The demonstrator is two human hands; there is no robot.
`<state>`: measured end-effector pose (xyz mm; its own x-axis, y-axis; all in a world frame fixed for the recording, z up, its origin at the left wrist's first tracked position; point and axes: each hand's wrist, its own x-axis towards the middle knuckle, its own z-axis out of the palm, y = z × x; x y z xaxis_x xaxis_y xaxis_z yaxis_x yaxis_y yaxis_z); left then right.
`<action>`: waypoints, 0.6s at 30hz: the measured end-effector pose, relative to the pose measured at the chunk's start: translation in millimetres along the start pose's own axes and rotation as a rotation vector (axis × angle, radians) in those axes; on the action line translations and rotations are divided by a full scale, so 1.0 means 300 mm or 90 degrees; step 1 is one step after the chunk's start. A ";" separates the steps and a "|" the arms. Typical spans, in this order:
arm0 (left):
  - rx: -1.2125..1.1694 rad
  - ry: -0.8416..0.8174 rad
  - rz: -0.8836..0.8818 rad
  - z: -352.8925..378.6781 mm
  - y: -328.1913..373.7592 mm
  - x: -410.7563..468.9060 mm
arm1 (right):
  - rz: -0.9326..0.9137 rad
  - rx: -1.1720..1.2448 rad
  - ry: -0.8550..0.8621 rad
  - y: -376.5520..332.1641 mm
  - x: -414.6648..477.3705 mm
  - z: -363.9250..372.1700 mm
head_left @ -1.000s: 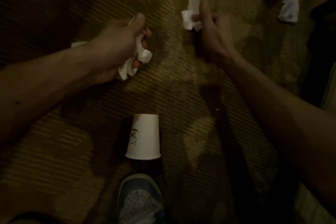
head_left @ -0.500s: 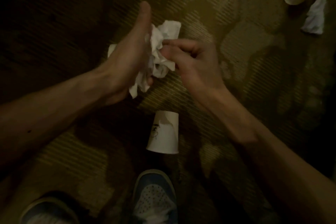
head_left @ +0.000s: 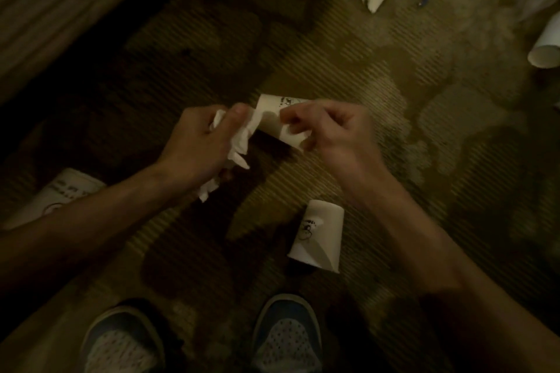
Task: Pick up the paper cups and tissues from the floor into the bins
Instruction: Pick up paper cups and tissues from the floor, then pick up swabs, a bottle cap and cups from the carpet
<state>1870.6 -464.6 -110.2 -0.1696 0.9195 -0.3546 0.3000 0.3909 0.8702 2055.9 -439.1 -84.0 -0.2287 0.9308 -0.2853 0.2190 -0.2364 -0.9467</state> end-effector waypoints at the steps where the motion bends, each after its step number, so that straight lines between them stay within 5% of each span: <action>1: 0.005 0.014 -0.021 -0.008 -0.019 0.007 | -0.035 -0.068 0.043 0.007 0.021 -0.009; 4: -0.005 0.003 -0.068 -0.006 -0.060 0.028 | -0.037 -0.342 0.030 0.037 0.099 -0.024; 8: -0.042 -0.064 -0.107 0.028 -0.064 0.057 | 0.028 -0.505 -0.092 0.104 0.160 0.005; 13: -0.080 -0.070 -0.178 -0.007 -0.041 0.045 | 0.001 -0.525 -0.155 0.070 0.176 0.074; 18: -0.077 -0.108 -0.182 -0.240 0.053 -0.063 | -0.066 -0.554 -0.332 -0.254 0.183 0.222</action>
<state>1811.0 -478.5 -65.0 -0.0686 0.7714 -0.6326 0.1486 0.6349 0.7582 1963.5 -388.7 -37.6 -0.6245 0.6486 -0.4350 0.7411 0.3166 -0.5920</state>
